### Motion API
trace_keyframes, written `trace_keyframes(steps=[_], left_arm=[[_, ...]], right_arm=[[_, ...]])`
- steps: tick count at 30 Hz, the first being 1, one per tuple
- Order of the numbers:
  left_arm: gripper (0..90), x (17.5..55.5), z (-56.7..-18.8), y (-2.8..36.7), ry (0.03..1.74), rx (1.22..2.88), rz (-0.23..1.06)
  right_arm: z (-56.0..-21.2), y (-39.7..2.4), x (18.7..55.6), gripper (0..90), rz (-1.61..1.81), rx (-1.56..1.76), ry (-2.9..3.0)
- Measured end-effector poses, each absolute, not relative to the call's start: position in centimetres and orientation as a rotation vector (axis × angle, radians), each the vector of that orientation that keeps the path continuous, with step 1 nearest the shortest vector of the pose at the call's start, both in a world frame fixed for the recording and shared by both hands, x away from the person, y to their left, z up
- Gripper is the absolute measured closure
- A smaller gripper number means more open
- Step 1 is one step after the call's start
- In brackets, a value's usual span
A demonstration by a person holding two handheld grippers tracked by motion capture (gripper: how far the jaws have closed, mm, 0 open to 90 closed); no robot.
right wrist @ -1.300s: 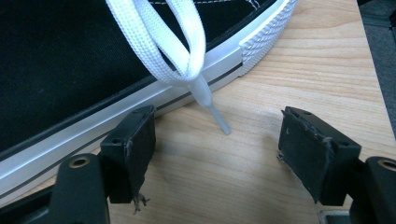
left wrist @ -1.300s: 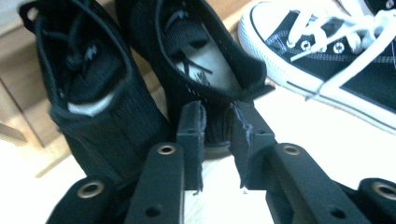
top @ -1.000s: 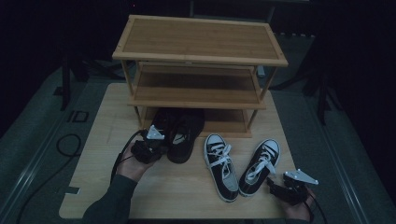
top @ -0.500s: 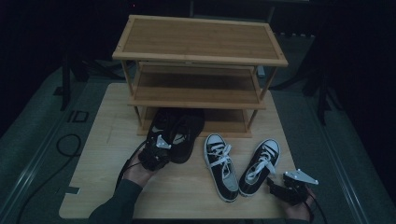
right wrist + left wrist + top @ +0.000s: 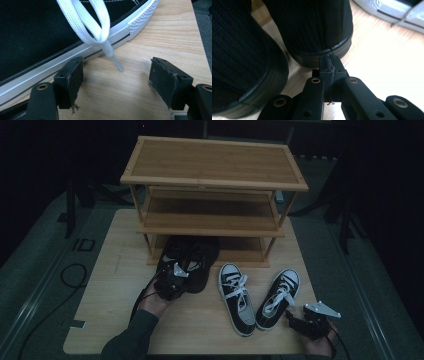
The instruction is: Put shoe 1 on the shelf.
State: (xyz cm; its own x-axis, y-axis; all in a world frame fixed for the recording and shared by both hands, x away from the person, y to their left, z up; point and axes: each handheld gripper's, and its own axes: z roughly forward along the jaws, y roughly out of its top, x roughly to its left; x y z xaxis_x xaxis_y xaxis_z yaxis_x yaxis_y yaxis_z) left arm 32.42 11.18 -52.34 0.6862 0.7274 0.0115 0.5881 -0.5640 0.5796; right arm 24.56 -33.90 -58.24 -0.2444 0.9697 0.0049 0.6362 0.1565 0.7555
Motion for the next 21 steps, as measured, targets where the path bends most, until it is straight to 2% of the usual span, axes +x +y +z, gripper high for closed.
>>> trace_keyframes(steps=[1,15,21], left_arm=[[90.0,32.4,-52.1,10.7,0.999,2.371,0.402],[90.0,34.0,-51.1,7.3,0.955,2.358,0.437],[90.0,34.8,-51.0,6.4,0.991,2.358,0.527]], right_arm=[[-58.2,-33.9,24.6,27.0,0.894,1.522,1.948],[-58.2,-33.9,24.6,27.0,0.894,1.522,1.949],[-58.2,-33.9,24.6,27.1,0.894,1.522,1.948]])
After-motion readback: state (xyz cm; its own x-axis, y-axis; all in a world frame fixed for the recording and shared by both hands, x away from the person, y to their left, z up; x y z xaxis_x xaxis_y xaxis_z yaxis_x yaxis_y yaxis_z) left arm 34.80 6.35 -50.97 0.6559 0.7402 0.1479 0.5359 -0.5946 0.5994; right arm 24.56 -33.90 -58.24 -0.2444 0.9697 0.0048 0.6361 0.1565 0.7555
